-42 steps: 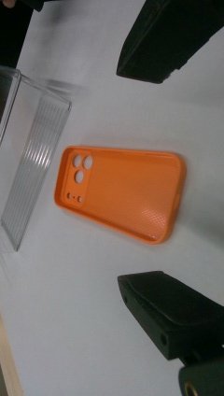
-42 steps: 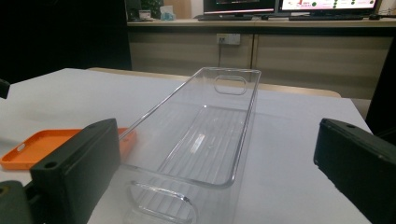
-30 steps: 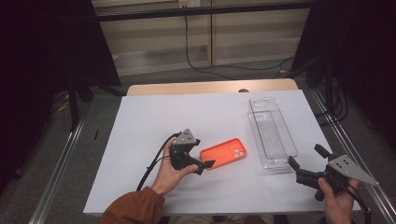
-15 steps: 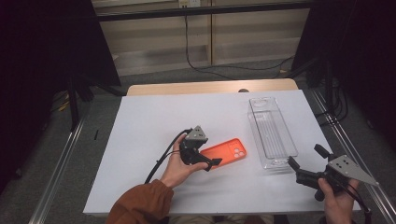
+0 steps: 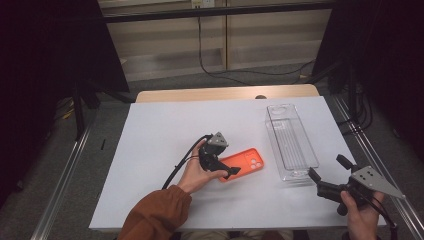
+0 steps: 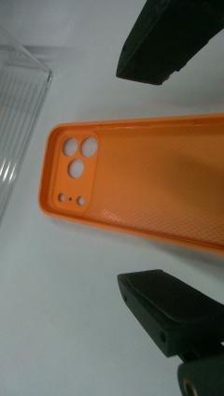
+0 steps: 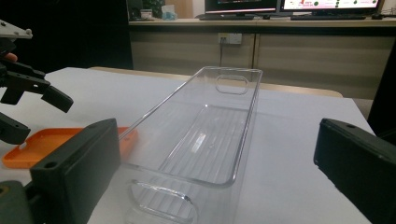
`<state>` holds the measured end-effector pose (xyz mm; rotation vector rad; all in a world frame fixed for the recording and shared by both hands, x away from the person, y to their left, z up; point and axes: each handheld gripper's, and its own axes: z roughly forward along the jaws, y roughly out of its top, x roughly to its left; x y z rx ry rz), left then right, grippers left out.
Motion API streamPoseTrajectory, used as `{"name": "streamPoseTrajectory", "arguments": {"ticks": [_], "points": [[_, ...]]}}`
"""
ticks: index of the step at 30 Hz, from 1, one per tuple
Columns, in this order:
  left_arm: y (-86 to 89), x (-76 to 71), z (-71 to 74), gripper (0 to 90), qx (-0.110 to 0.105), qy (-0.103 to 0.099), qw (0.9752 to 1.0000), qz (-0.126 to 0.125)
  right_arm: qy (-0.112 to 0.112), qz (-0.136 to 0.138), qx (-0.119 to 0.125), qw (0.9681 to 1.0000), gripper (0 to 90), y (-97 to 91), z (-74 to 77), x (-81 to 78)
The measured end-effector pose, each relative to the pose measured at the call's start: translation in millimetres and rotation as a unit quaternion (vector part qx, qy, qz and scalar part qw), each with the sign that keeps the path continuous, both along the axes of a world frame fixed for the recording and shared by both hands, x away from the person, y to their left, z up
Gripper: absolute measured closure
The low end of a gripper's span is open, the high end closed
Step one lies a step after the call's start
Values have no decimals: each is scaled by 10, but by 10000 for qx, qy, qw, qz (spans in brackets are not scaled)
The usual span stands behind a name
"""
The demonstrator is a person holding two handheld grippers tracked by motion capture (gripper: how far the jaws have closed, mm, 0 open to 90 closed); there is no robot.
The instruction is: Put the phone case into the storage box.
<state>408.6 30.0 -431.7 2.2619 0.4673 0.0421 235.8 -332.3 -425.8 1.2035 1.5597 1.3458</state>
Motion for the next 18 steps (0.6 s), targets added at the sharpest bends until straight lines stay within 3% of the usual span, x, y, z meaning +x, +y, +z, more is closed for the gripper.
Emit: {"name": "streamPoseTrajectory", "arguments": {"ticks": [10,18], "points": [[-126,71,-39,39,466,125,9987,-161,2,17,0,10000,0,0,-3,3],[-236,92,-96,39,708,168,9970,-255,7,18,-4,10000,0,1,-1,0]]}}
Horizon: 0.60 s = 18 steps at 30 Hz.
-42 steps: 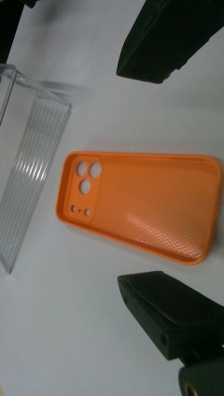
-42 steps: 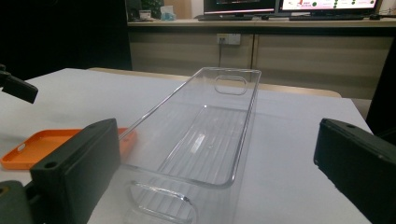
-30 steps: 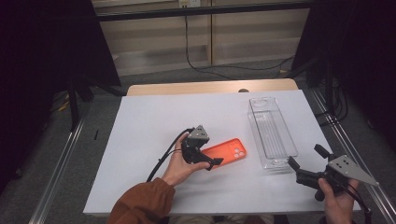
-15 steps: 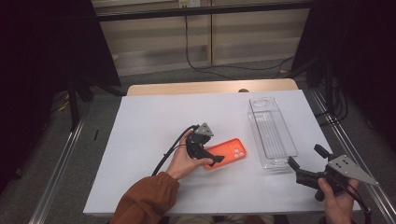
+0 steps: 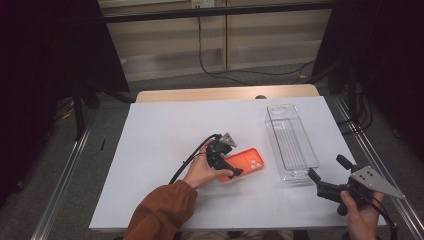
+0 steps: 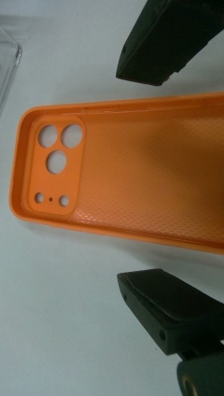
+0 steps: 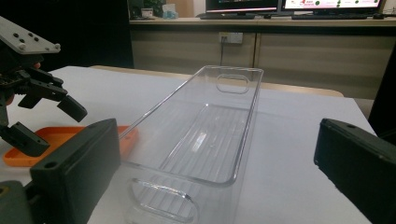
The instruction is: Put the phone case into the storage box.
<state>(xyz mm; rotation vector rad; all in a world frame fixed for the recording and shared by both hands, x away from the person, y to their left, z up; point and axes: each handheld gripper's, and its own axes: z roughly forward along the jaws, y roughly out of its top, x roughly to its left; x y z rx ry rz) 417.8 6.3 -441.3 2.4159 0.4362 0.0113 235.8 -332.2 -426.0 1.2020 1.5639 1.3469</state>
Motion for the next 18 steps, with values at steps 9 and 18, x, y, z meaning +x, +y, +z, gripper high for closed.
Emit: {"name": "streamPoseTrajectory", "arguments": {"ticks": [9,18], "points": [[-86,-7,-46,45,268,24,9996,-107,1,5,5,10000,0,2,0,1],[-162,-10,-62,42,527,-90,9985,-147,8,16,-14,10000,0,3,-1,3]]}}
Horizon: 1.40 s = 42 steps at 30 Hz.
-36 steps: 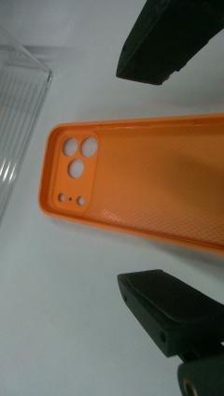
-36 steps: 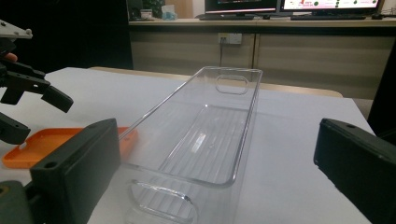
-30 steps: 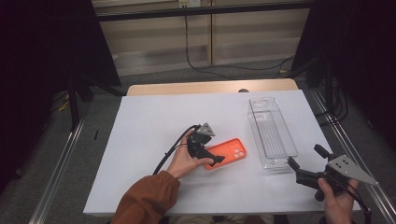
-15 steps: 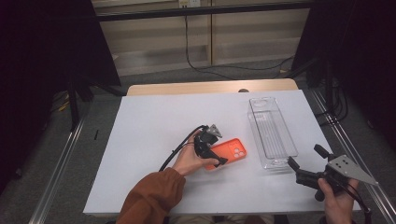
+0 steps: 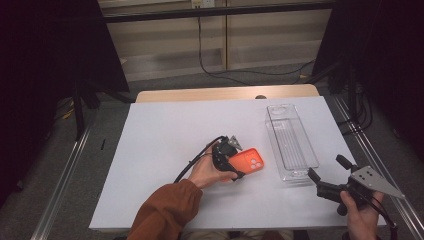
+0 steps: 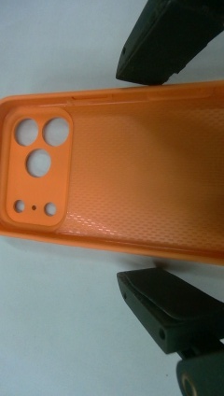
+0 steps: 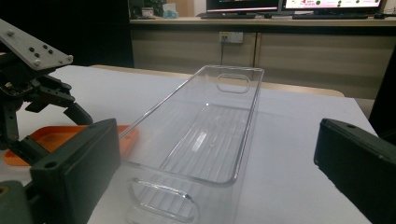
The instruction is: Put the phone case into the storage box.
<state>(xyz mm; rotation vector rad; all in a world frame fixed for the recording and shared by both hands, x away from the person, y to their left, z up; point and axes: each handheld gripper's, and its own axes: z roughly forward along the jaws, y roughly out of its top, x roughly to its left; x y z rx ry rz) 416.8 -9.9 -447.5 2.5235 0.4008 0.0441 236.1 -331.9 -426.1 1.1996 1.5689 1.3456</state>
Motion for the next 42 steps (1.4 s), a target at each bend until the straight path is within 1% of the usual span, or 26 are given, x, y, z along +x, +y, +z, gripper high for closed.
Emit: {"name": "streamPoseTrajectory", "arguments": {"ticks": [3,6,12,17,20,22,24,27,29,30,32,35,42], "points": [[-58,-3,-1,33,125,-55,9999,6,3,-5,5,10000,0,1,0,1],[-83,-3,2,26,188,-54,9998,18,3,-4,6,10000,0,0,0,0],[-91,-9,1,27,218,-53,9997,46,2,3,8,10000,0,1,0,-1],[-83,-3,1,36,209,-71,9998,-4,5,9,-11,10000,0,3,-1,0],[-91,-12,13,65,219,-54,9997,-5,5,15,-8,10000,0,3,-2,3],[-89,-8,21,79,254,-64,9996,-63,6,14,-8,10000,0,2,-2,3],[-91,-11,25,96,230,-41,9997,-46,6,6,-10,10000,0,3,-1,1],[-89,-7,39,127,279,-47,9996,-98,5,9,-10,10000,0,2,-1,1],[-92,-26,44,148,264,-19,9996,-62,7,9,-9,10000,0,2,-1,1],[-92,-27,44,151,265,-17,9996,-63,3,15,-5,10000,0,3,-2,1],[-99,-15,52,154,334,-23,9994,-115,3,17,-6,10000,0,3,-3,3],[-114,-18,57,157,363,2,9993,-77,4,17,-7,10000,0,4,-2,3],[-107,-40,60,163,332,-50,9994,-34,10,10,1,10000,0,-1,-2,-1]]}}
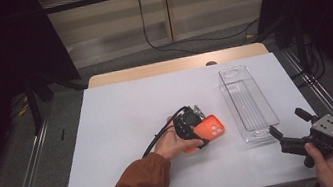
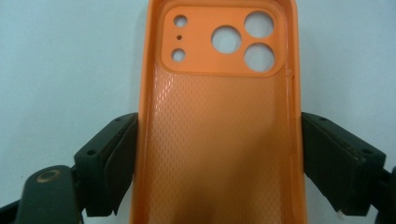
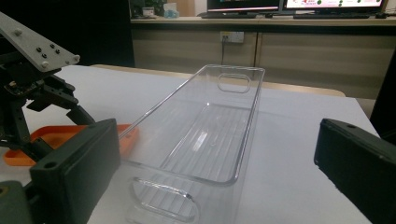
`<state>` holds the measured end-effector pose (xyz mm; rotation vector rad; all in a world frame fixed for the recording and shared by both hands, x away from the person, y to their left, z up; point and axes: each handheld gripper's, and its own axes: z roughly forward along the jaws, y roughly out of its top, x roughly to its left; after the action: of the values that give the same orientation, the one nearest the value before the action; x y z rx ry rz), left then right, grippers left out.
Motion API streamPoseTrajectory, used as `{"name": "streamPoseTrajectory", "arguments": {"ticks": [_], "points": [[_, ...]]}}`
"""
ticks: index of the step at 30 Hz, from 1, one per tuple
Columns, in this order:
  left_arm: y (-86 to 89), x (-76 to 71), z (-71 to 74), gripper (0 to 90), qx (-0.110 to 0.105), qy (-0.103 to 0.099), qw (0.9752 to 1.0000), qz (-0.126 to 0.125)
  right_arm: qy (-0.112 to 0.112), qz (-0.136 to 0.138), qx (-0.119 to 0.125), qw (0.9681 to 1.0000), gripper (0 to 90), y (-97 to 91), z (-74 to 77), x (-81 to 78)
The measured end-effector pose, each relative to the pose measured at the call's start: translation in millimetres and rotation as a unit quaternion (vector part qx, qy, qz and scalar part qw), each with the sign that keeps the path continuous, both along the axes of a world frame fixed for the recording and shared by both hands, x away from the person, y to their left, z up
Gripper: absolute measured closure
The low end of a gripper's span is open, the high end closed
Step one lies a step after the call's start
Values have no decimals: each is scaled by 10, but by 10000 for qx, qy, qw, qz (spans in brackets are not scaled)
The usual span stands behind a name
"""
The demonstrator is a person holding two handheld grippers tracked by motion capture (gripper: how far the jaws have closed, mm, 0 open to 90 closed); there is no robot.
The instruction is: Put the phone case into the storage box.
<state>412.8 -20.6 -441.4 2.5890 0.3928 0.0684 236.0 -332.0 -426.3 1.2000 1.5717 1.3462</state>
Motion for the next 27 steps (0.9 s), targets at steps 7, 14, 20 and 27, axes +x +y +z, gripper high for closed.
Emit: {"name": "streamPoseTrajectory", "arguments": {"ticks": [7,14,20,27], "points": [[7,-11,8,165,5,-32,10000,14,0,3,12,10000,0,-1,1,-2],[18,-21,3,165,-63,-42,9999,76,3,-1,31,10000,0,-1,1,0],[41,-35,44,165,-141,-128,9998,76,11,-5,44,10000,0,-1,0,0],[115,-37,145,165,-339,-201,9989,240,17,-7,42,10000,0,-1,0,1]]}}
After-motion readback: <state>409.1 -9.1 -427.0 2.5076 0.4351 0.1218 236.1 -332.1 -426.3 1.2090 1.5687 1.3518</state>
